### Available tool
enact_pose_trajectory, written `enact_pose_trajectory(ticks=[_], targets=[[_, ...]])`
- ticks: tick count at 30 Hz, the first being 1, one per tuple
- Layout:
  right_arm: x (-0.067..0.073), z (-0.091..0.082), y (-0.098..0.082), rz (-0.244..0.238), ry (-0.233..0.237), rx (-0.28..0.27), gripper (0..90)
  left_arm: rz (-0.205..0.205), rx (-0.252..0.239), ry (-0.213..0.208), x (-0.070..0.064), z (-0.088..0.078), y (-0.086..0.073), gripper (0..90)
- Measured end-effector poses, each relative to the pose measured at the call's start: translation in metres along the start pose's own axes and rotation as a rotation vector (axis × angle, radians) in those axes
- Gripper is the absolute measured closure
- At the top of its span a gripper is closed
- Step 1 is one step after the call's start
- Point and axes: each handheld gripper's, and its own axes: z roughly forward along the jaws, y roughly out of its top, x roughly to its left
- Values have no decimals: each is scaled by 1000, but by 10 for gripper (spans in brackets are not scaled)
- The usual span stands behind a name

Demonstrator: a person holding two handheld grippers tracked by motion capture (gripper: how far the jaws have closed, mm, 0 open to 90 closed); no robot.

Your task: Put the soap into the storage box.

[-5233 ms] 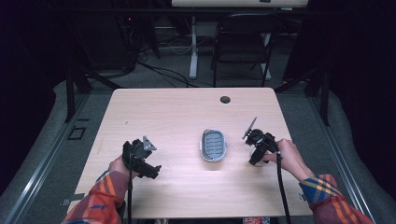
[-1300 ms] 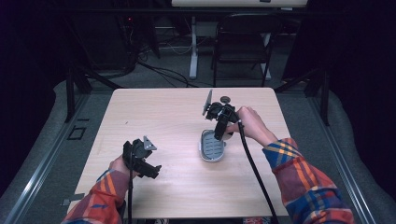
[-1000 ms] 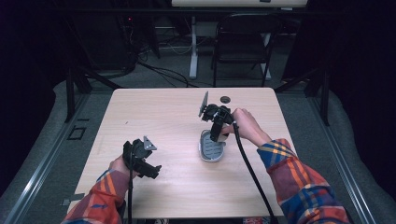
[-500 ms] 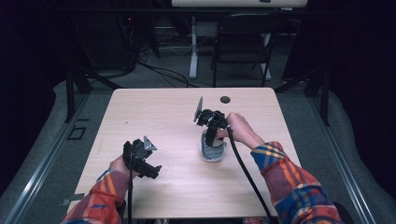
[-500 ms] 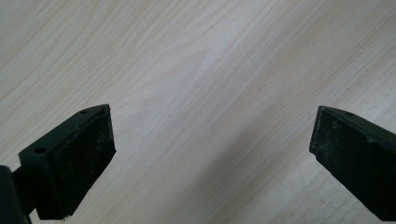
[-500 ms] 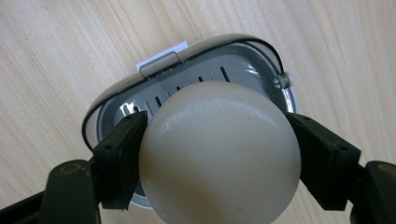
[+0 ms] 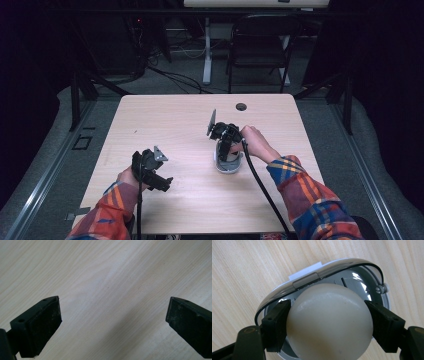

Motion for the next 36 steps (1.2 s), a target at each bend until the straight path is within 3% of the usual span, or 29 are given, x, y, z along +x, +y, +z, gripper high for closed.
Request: enact_pose_trajectory(ticks=[14, 25, 36], targets=[[0, 5, -4, 12, 9, 3, 240, 1, 0, 0, 0, 0, 0, 2], [1, -5, -10, 6, 0, -4, 240, 0, 0, 0, 0, 0, 0, 2], [6, -28, -23, 3, -14, -72, 251, 1, 1, 1, 0, 0, 0, 2]])
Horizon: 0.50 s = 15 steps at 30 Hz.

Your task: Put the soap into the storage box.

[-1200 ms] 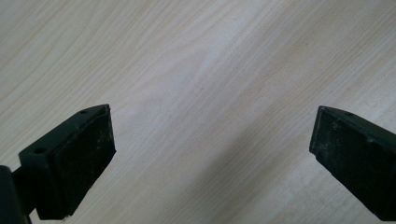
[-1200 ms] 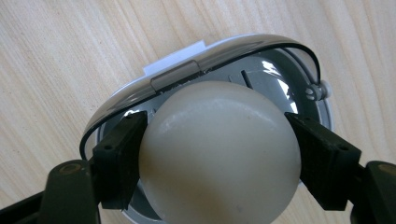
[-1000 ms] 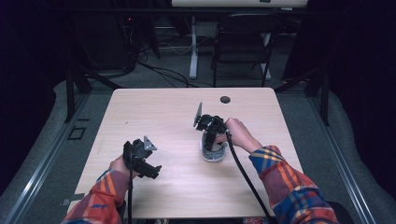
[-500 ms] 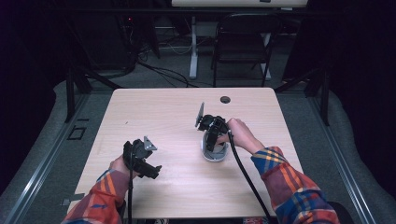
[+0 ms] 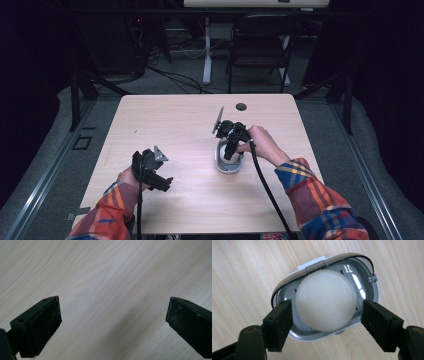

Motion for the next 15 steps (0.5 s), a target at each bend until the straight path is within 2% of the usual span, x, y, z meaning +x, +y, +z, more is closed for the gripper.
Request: enact_pose_trajectory(ticks=[4, 15], targets=[[3, -14, -8, -5, -16, -32, 222, -3, -3, 0, 0, 0, 0, 2], [6, -32, -34, 12, -49, -74, 120, -2, -2, 0, 0, 0, 0, 2]])
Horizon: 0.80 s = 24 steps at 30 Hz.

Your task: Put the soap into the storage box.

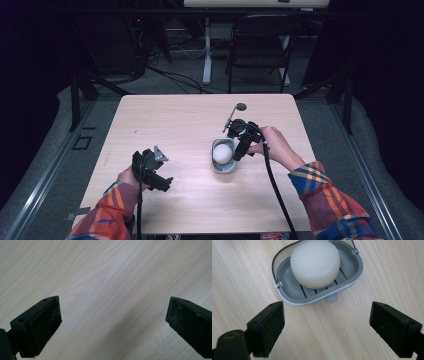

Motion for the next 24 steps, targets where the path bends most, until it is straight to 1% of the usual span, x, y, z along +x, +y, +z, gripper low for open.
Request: enact_pose_trajectory(ticks=[1, 2, 3, 4, 5, 6, 7, 8, 9, 10, 11, 12, 14, 17, 19, 20, 22, 23, 24], targets=[[0, -3, -6, 6, -10, -1, 86, 2, 3, 1, 0, 0, 0, 2], [0, -3, -6, 6, -10, -1, 86, 0, 1, 0, 0, 0, 0, 2], [1, -6, -14, 13, -23, 0, 64, 1, 2, 1, 0, 0, 0, 2], [1, -6, -14, 13, -23, 0, 64, 0, 1, 1, 0, 0, 0, 2], [1, -8, -22, 15, -33, 3, 55, -1, 1, 0, 0, 0, 0, 2], [1, -8, -22, 15, -33, 3, 55, 0, 3, 0, 0, 0, 0, 2], [1, -8, -26, 26, -36, -3, 49, 1, 3, 0, 0, 0, 0, 2], [2, -9, -35, 37, -44, -6, 33, 0, 3, 0, 0, 0, 0, 2], [2, -9, -35, 37, -44, -6, 33, 0, 3, 1, 0, 0, 0, 2], [1, -11, -39, 27, -56, 14, 31, 0, 3, 1, 0, 0, 0, 2], [1, -11, -48, 41, -65, 15, 17, 4, 6, 1, 0, 0, 0, 2], [1, -11, -48, 41, -65, 15, 17, 4, 6, 1, 0, 1, 0, 2], [0, -11, -58, 62, -56, 18, 11, 4, 6, 1, 0, 1, 0, 2], [-1, -11, -72, 80, -60, 24, 3, 4, 8, 2, 0, 1, 0, 2], [-1, -9, -81, 102, -56, 22, 1, 5, 9, 2, -1, 1, 1, 2], [-1, -9, -85, 99, -56, 35, 2, 6, 9, 2, -1, 1, 1, 2], [-2, -9, -93, 110, -59, 44, 1, 4, 8, 3, 0, 1, 0, 2], [-2, -7, -102, 120, -60, 53, 2, 4, 8, 3, 0, 1, 0, 2], [-1, -5, -106, 127, -60, 57, 1, 2, 9, 3, 0, 1, 0, 2]])
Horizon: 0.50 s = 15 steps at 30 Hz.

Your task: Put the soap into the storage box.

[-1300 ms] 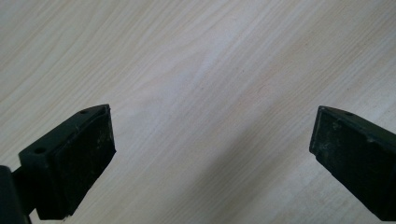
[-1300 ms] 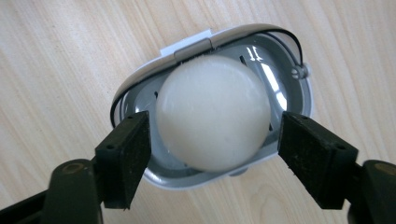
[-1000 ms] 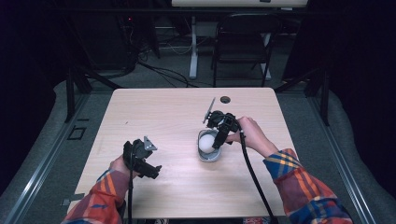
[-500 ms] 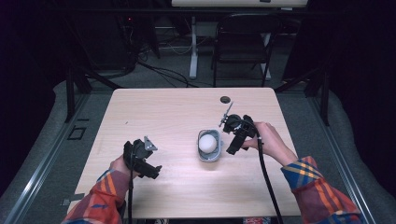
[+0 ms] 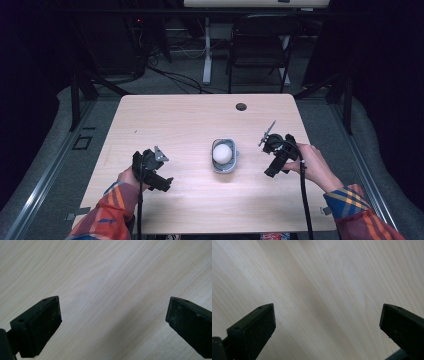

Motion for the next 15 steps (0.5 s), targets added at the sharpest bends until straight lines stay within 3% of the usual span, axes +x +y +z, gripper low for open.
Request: enact_pose_trajectory(ticks=[4, 9, 15], targets=[[2, 11, -17, -5, -51, 54, 0, 2, -2, 3, 0, 0, 0, 2], [6, 22, -36, 6, -56, 71, 0, 2, 4, 4, 0, 1, 0, 2], [13, 40, -61, 62, -56, 8, 1, 2, 10, 1, -1, 2, 0, 2]])
